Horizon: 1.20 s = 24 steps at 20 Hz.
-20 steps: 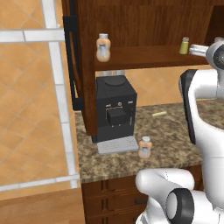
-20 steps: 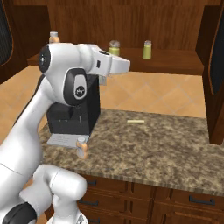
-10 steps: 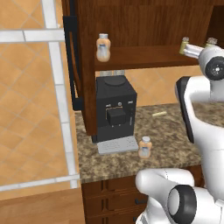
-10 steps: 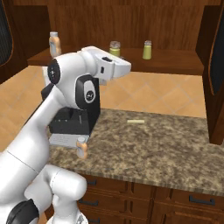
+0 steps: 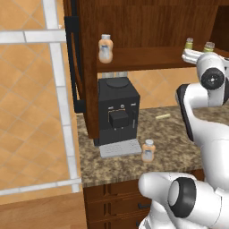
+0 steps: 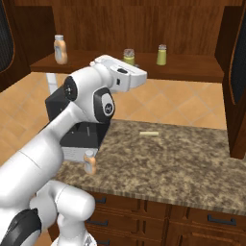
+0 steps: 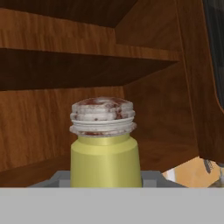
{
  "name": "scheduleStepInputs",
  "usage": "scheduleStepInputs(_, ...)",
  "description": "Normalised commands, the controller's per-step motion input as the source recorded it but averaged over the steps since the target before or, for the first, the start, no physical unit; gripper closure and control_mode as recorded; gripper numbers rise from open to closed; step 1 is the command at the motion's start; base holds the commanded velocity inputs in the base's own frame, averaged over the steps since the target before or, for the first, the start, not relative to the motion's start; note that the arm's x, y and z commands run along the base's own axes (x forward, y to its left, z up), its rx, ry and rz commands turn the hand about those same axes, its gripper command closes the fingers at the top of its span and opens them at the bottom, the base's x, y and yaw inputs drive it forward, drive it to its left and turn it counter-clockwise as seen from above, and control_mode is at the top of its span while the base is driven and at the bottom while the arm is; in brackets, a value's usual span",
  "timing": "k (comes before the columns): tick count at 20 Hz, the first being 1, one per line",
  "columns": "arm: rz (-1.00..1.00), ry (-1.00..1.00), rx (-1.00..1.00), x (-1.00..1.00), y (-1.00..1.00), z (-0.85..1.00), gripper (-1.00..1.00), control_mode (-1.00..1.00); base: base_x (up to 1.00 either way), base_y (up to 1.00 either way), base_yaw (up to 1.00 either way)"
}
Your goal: Put the shaker and condiment bottle from the counter next to their counterparts in the cabinet.
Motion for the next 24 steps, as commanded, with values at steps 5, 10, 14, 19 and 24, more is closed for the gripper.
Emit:
scheduleStepInputs(5, -0.01, 0.03, 0.00, 0.21, 0.00, 0.00, 1.00, -1.00, 0.00, 0.00, 0.00)
scheduleStepInputs(10, -0.01, 0.07, 0.00, 0.31, 0.00, 0.00, 1.00, -1.00, 0.00, 0.00, 0.00)
scheduleStepInputs(14, 0.00, 0.00, -0.02, 0.37, 0.00, 0.00, 1.00, -1.00, 0.00, 0.00, 0.00)
scheduleStepInputs(19, 0.00, 0.00, -0.03, 0.34, -0.03, 0.00, 1.00, -1.00, 0.00, 0.00, 0.00)
scheduleStepInputs(24, 0.00, 0.00, -0.02, 0.29, -0.12, 0.00, 1.00, -1.00, 0.00, 0.00, 0.00)
